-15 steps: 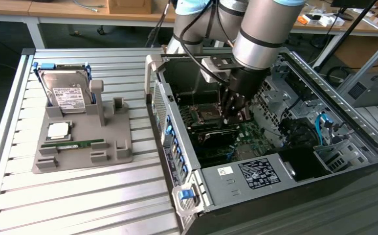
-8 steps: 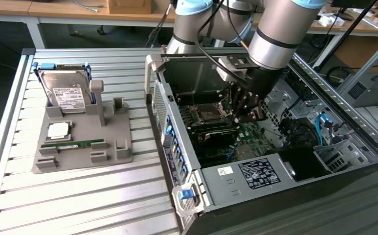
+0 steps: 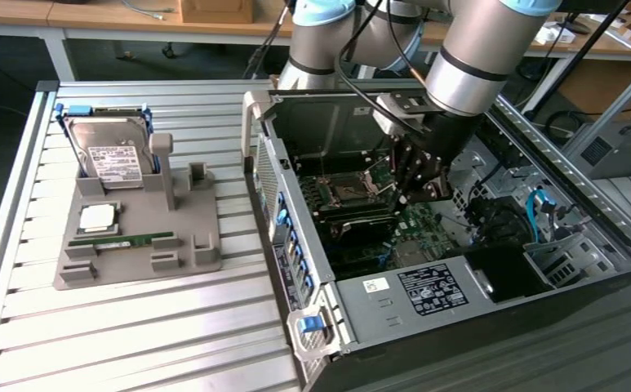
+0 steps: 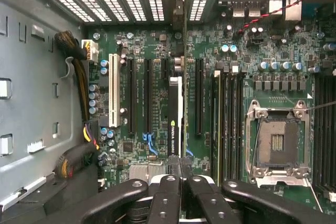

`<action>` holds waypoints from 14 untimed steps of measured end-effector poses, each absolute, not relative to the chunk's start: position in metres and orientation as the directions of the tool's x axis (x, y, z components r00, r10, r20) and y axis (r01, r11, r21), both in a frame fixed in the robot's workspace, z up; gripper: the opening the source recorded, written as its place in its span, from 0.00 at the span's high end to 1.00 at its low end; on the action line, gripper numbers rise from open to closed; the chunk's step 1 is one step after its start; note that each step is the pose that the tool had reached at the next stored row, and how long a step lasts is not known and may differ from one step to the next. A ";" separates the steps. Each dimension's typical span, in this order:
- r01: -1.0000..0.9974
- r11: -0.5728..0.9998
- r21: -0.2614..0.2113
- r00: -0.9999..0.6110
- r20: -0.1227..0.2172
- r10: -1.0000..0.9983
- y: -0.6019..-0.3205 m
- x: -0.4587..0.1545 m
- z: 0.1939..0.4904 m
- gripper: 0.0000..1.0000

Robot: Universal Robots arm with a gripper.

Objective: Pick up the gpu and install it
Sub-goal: 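Insert the gpu into the slot, then press down on the gpu until it lock into place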

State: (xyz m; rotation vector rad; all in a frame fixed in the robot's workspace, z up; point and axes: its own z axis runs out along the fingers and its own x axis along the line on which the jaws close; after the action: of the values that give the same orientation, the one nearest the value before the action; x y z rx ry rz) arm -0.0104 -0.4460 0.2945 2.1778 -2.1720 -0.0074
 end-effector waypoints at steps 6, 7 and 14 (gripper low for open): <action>-0.999 -0.002 0.050 0.004 0.043 -0.999 -0.446 -0.010 0.294 0.89; -0.999 -0.002 0.050 0.004 0.043 -0.999 -0.446 -0.010 0.294 0.89; -0.999 -0.002 0.049 0.004 0.043 -0.999 -0.446 -0.020 0.294 0.89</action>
State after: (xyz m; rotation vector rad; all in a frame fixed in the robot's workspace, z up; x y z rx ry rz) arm -0.0196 -0.4460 0.2939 2.1781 -2.1723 -0.0066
